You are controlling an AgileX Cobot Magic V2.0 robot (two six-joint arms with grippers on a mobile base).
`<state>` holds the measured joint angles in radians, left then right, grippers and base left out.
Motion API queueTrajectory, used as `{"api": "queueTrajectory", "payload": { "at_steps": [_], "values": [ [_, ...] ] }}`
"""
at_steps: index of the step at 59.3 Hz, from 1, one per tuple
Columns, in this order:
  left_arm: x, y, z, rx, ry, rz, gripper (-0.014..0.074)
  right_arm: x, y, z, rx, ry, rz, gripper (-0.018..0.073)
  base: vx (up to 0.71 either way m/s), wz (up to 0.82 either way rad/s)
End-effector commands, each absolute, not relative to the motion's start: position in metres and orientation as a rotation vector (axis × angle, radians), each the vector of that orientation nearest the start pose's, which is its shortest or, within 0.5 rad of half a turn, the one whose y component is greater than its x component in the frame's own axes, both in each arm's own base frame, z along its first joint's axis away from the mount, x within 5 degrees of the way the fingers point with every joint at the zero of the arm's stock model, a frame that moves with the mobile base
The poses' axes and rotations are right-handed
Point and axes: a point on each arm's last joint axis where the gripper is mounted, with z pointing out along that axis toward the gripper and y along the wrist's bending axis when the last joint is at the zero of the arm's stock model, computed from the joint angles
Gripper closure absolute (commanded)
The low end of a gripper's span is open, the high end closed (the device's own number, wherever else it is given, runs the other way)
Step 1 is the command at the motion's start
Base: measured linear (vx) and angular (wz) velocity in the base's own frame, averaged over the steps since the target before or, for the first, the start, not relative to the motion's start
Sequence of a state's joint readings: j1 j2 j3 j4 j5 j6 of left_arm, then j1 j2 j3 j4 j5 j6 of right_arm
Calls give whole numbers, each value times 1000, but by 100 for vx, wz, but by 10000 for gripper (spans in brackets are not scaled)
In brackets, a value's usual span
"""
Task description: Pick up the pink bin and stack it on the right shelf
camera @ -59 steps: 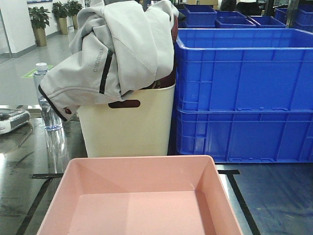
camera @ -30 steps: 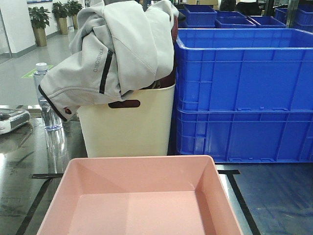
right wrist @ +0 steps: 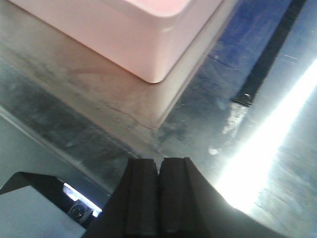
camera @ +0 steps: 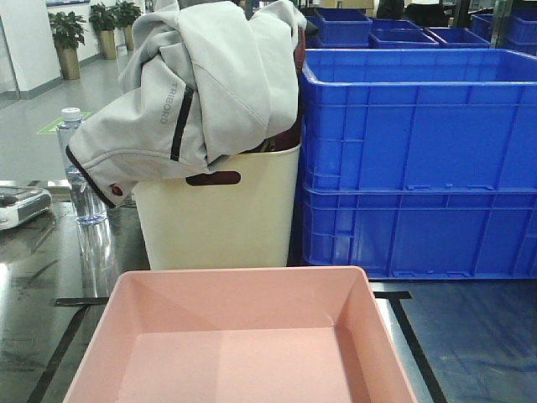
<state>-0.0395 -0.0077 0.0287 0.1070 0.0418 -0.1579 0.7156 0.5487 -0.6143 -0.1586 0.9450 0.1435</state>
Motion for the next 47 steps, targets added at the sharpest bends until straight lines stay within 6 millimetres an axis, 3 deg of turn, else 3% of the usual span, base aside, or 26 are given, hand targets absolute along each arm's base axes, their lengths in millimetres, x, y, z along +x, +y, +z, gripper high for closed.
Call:
{"api": "queueTrajectory", "payload": {
  "at_steps": [1,10,15,30,37,47],
  "values": [
    [55,-3,205,-7,1453,-81,602,78,43,315,-617,2150,205,568,0,0],
    [55,-3,205,-7,1453,-81,602,71,27,328,-544,1947,115,568,0,0],
    [55,-3,205,-7,1453,-81,602,65,17,321,-446,1829,24,568,0,0],
    [55,-3,205,-7,1453,-81,602,52,2,255,-182,1475,-131,568,0,0],
    [55,-3,205,-7,1453,-81,602,51,-1,229,-129,1428,-168,568,0,0],
    [55,-3,204,-7,1454,-81,602,55,-1,213,-114,1438,-172,568,0,0]
  ]
}}
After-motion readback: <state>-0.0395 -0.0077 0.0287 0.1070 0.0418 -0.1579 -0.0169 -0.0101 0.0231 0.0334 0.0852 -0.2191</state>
